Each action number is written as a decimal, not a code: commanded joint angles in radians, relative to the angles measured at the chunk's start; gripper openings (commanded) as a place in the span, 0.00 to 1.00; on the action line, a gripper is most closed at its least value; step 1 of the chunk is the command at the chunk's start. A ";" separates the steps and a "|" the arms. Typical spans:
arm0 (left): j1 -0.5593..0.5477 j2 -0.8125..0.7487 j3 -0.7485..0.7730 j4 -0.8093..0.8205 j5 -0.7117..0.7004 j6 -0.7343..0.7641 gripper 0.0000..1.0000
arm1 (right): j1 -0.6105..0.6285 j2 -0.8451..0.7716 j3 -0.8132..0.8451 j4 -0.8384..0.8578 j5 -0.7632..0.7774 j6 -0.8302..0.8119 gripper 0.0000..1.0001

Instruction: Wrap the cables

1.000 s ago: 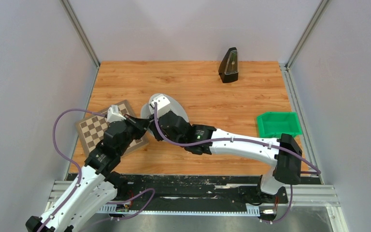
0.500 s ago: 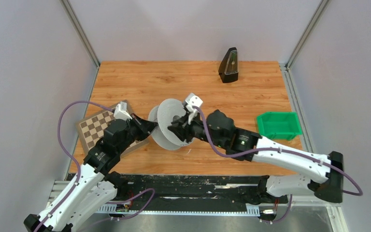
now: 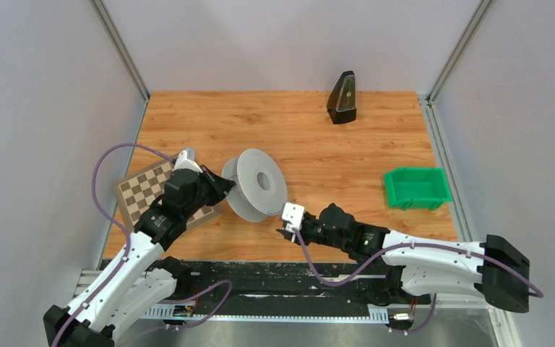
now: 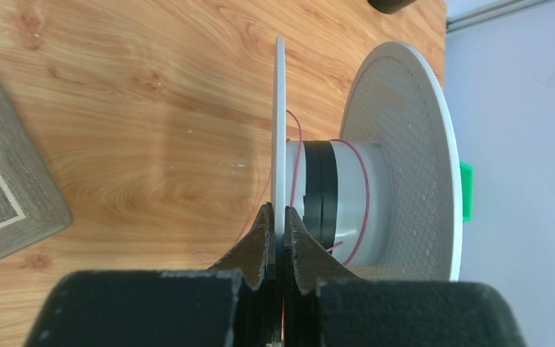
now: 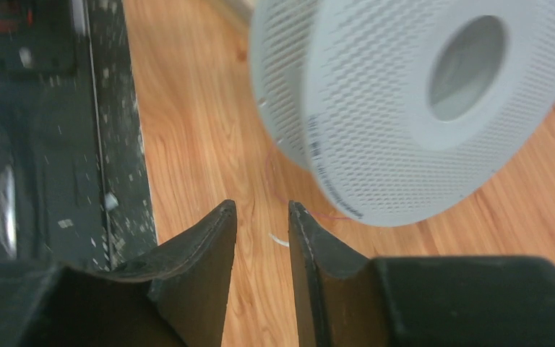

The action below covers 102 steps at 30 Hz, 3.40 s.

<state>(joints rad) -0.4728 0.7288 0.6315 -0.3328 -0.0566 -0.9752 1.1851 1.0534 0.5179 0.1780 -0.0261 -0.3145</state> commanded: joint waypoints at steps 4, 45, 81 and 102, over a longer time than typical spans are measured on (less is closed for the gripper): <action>0.069 0.067 0.071 0.156 0.050 0.016 0.00 | 0.001 0.262 0.085 0.072 -0.120 -0.381 0.37; 0.166 0.143 0.060 0.194 0.063 0.065 0.00 | -0.082 0.586 0.349 -0.017 -0.283 -0.206 0.00; 0.166 -0.036 0.349 0.124 0.456 0.337 0.00 | -0.115 -0.208 -0.062 0.164 0.052 -0.165 0.50; 0.166 0.010 0.607 -0.011 0.539 0.257 0.00 | 0.154 0.171 0.215 -0.053 0.462 -1.134 0.52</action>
<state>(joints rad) -0.3115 0.7422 1.1667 -0.3897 0.4564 -0.6861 1.3342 1.1591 0.6567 0.1497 0.2794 -1.3361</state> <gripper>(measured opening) 0.023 0.526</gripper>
